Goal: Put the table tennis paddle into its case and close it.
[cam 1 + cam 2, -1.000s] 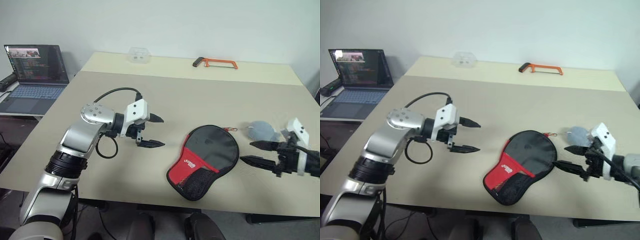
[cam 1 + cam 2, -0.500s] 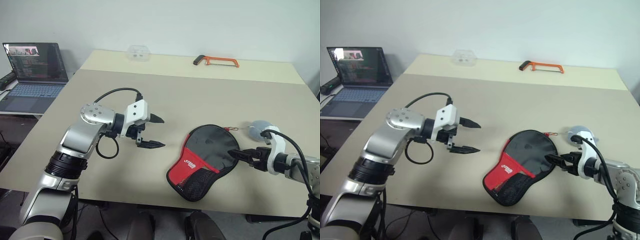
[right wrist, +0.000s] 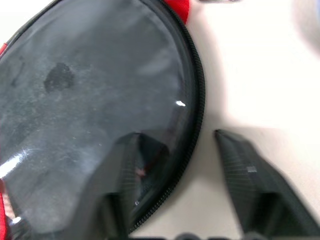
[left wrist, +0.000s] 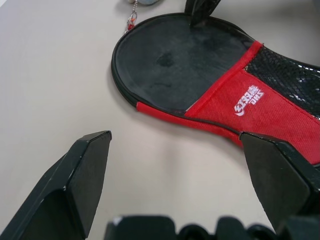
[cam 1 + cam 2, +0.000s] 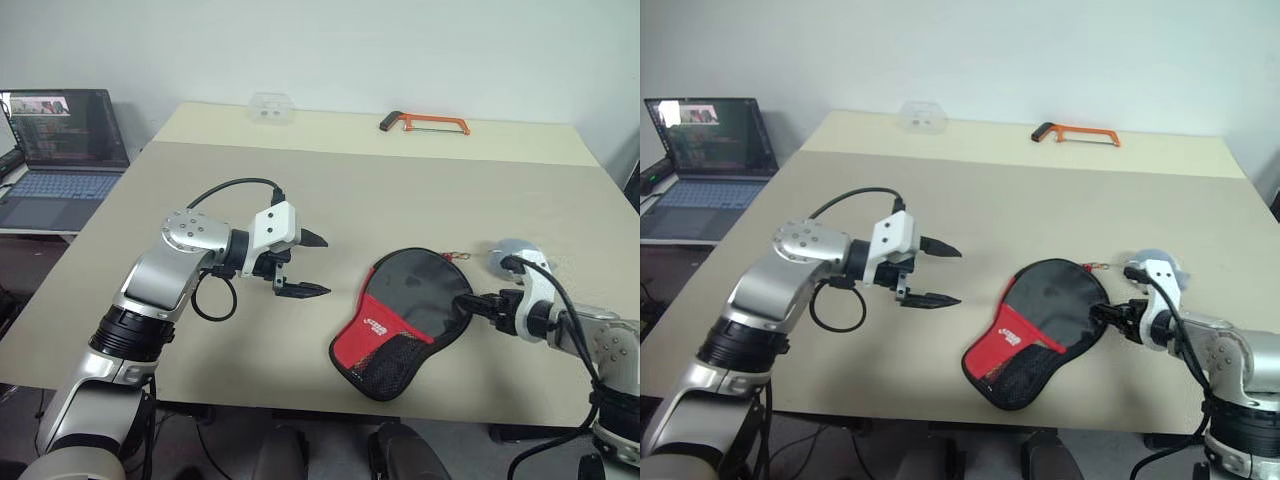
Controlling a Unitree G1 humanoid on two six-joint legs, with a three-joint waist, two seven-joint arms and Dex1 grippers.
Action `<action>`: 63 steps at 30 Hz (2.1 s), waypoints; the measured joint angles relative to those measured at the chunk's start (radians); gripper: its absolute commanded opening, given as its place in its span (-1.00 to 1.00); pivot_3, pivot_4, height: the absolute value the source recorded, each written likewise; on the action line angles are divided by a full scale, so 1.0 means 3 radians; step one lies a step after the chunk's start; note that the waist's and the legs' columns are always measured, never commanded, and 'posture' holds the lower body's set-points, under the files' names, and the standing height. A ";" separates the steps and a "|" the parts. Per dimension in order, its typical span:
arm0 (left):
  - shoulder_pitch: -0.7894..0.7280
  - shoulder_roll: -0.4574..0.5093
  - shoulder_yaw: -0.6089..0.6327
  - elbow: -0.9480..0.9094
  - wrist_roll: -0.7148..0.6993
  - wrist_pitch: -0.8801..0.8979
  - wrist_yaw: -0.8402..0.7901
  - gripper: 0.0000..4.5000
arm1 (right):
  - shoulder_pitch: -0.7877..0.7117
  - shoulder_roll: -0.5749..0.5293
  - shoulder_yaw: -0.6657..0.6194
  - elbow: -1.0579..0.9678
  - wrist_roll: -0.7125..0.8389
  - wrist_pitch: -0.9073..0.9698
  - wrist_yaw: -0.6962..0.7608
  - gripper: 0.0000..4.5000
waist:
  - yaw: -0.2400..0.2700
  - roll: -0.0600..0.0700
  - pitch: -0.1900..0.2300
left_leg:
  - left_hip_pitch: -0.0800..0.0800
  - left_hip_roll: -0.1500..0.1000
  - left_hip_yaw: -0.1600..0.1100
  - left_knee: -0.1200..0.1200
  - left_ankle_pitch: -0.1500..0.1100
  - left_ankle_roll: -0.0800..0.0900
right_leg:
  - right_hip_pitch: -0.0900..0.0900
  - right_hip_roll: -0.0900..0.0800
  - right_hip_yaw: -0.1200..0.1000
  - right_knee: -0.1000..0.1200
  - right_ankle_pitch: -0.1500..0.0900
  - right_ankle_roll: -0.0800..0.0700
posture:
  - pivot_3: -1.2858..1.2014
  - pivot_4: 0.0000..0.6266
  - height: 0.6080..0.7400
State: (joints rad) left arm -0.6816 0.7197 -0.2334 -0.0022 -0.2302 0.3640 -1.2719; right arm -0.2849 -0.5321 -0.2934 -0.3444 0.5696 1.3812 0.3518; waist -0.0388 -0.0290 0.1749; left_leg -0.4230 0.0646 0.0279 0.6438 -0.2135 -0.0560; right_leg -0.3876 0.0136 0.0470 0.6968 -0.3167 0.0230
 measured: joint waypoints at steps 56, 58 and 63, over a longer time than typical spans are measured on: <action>0.0059 0.0007 0.0013 -0.0149 0.0111 0.0128 0.0145 1.00 | -0.0666 -0.0165 0.1944 0.0647 -0.1573 -0.2399 0.1199 -0.99 | 0.0018 -0.0025 -0.0001 | -0.0031 -0.0002 0.0015 0.0007 -0.0005 0.0011 | -0.0060 0.0008 0.0062 0.0013 0.0012 0.0009 | 0.03 -0.52 1.00; 0.0054 0.0000 0.0011 -0.0146 0.0114 0.0126 0.0143 1.00 | -0.0699 -0.0130 0.1944 0.0675 -0.1575 -0.2399 0.1181 -0.99 | 0.0018 -0.0025 -0.0001 | -0.0032 -0.0002 0.0014 0.0006 -0.0005 0.0011 | -0.0060 0.0008 0.0062 0.0012 0.0012 0.0009 | 0.03 -0.52 1.00; 0.0056 0.0000 0.0010 -0.0143 0.0136 0.0117 0.0143 1.00 | -0.0812 -0.0111 0.1956 0.0899 -0.1613 -0.2492 0.1172 -0.99 | 0.0024 -0.0025 -0.0001 | -0.0032 -0.0004 0.0015 0.0008 -0.0005 0.0011 | -0.0059 0.0006 0.0062 0.0012 0.0012 0.0009 | 0.03 -0.52 1.00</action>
State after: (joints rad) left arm -0.6647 0.7198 -0.2303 -0.0451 -0.1894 0.3991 -1.2289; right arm -0.5286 -0.5656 0.2936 -0.0745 0.0858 0.6335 0.7034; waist -0.0316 -0.0366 0.1746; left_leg -0.4325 0.0634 0.0325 0.6462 -0.2149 -0.0526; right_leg -0.4054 0.0154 0.0656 0.7006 -0.3132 0.0256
